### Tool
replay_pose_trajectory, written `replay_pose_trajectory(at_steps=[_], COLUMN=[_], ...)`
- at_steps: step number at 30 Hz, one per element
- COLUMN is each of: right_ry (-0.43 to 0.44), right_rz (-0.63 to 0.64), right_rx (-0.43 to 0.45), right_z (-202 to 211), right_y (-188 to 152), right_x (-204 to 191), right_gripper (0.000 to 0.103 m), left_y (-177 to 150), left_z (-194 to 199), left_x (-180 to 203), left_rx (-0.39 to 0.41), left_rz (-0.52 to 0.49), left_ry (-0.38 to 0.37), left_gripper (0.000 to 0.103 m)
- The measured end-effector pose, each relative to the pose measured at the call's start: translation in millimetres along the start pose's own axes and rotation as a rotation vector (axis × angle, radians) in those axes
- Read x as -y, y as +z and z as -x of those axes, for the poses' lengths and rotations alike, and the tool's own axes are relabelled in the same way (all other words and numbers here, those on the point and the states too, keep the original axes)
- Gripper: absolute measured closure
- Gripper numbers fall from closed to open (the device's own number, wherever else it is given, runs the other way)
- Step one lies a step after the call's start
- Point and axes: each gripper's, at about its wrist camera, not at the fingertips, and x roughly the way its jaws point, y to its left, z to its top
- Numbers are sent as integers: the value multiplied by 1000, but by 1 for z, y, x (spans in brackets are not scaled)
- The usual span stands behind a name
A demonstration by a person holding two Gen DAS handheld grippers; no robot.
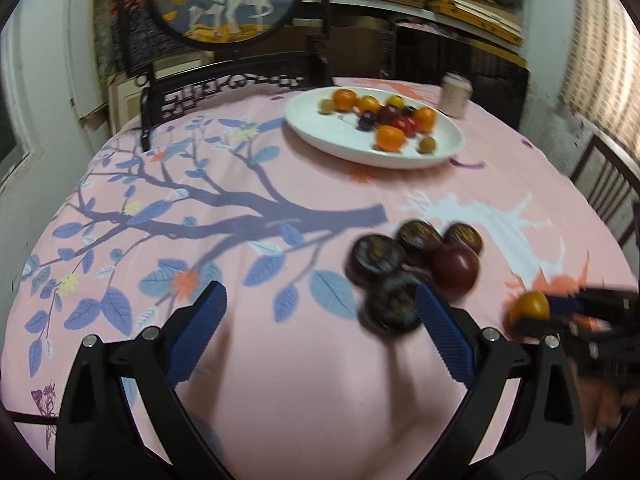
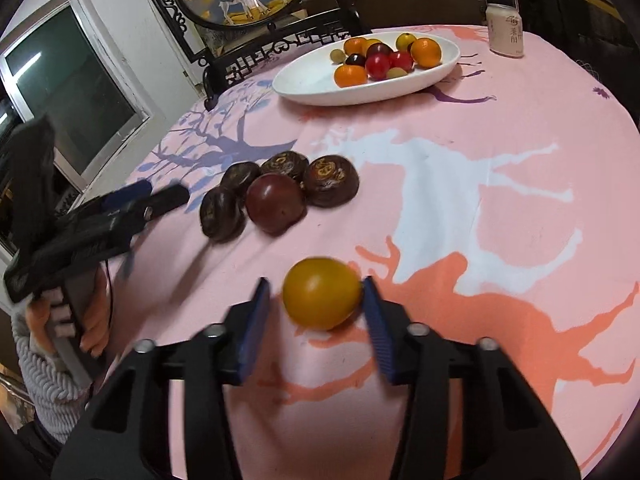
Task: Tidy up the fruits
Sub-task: 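Grasp a dark mangosteen with the left gripper while the right gripper grasps a yellow tomato, then lower the mangosteen and yellow tomato onto the white plate, opening both grippers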
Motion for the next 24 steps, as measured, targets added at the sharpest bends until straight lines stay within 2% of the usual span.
replay_pose_trajectory(at_steps=[4, 7, 11, 14, 16, 19, 20, 21, 24], right_ry=[30, -3, 39, 70, 79, 71, 74, 72, 66], right_rz=[-15, -46, -131, -165, -168, -166, -169, -169, -170], right_rx=[11, 100, 176, 154, 150, 168, 167, 168, 164], right_z=[2, 17, 22, 12, 12, 16, 16, 16, 14], right_y=[6, 28, 48, 45, 43, 41, 41, 41, 40], right_x=[6, 18, 37, 43, 44, 43, 43, 44, 44], right_gripper=[65, 65, 65, 65, 65, 65, 65, 65, 65], left_y=[-5, -6, -5, -3, -1, -2, -2, -1, -1], left_z=[2, -4, -15, -17, -22, -34, -37, -37, -36], left_x=[15, 24, 31, 29, 30, 36, 37, 36, 37], left_rx=[1, -19, -49, -41, -56, -112, -130, -131, -123], left_rz=[-74, -113, -142, -125, -125, -153, -157, -145, -139], left_ry=[-22, -24, 3, 8, -2, -25, -48, -85, -91], left_gripper=[6, 5, 5, 7, 13, 37, 50, 56, 58])
